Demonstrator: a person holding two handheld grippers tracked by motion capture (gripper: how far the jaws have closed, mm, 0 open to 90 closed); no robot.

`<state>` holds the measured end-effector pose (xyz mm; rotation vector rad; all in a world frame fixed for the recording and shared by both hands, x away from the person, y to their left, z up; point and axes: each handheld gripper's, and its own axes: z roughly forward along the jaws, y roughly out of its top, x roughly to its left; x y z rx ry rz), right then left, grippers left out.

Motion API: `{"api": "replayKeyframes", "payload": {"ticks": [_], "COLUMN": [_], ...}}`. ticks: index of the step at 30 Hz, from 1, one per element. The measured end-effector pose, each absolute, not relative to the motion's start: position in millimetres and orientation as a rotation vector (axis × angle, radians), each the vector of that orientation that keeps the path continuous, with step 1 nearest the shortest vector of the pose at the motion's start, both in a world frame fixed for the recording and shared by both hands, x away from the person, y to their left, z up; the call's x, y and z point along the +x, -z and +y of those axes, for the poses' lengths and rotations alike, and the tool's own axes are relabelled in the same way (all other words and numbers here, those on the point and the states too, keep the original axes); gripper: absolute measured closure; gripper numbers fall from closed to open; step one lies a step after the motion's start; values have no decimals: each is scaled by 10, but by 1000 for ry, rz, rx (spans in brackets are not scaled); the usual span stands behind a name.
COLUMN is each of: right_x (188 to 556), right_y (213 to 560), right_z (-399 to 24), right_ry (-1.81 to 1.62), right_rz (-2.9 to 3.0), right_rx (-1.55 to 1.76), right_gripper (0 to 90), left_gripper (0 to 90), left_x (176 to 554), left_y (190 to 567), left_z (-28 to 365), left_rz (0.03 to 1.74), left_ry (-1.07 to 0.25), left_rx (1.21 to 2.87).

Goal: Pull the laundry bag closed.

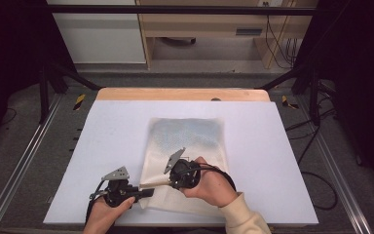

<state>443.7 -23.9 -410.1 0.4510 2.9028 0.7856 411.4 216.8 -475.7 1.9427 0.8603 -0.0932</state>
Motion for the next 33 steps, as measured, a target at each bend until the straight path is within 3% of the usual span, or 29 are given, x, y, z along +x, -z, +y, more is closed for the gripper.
{"api": "replayKeyframes", "payload": {"ticks": [33], "right_x": [4389], "right_y": [4108], "right_z": [-556], "right_ry": [-821], "right_rz": [2869], "right_rx": [544], "right_gripper": [819], "left_gripper": [849], "left_x": [4098], "left_y": [4787], "left_z": [2100], "left_rz": [848], "left_ry": [100], "left_rx": [1960]}}
